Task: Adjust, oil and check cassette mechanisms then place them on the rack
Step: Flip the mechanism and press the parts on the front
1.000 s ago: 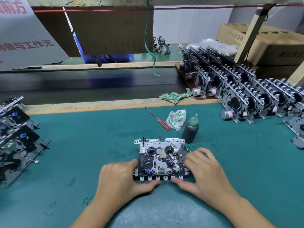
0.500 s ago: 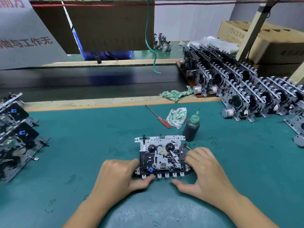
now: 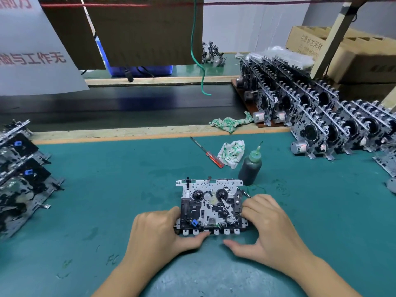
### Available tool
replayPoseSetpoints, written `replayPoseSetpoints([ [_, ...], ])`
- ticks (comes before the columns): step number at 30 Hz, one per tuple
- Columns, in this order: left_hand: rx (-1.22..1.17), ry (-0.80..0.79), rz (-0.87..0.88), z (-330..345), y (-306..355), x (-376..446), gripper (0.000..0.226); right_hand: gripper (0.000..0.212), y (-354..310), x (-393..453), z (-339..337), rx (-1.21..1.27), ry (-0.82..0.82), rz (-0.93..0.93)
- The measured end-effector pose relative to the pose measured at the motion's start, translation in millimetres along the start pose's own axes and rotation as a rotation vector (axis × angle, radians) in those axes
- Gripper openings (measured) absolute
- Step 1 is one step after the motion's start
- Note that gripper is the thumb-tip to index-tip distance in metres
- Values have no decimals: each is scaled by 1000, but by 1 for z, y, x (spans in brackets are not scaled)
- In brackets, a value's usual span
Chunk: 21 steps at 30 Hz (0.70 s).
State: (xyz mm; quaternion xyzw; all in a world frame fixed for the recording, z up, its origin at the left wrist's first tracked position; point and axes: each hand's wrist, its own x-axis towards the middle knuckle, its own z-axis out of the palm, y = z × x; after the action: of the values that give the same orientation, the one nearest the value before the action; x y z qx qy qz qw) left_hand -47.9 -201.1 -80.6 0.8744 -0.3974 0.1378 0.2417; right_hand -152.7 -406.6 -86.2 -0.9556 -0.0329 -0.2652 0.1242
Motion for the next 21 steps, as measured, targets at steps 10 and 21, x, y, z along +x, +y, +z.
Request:
replayPoseSetpoints([
  [10,-158,-184,249,-11,-11,0,50,55,1,-1,2,-141,76,29],
  [21,-50,-63,222,-8,-13,-5,47,47,4,-3,1,-151,20,-49],
])
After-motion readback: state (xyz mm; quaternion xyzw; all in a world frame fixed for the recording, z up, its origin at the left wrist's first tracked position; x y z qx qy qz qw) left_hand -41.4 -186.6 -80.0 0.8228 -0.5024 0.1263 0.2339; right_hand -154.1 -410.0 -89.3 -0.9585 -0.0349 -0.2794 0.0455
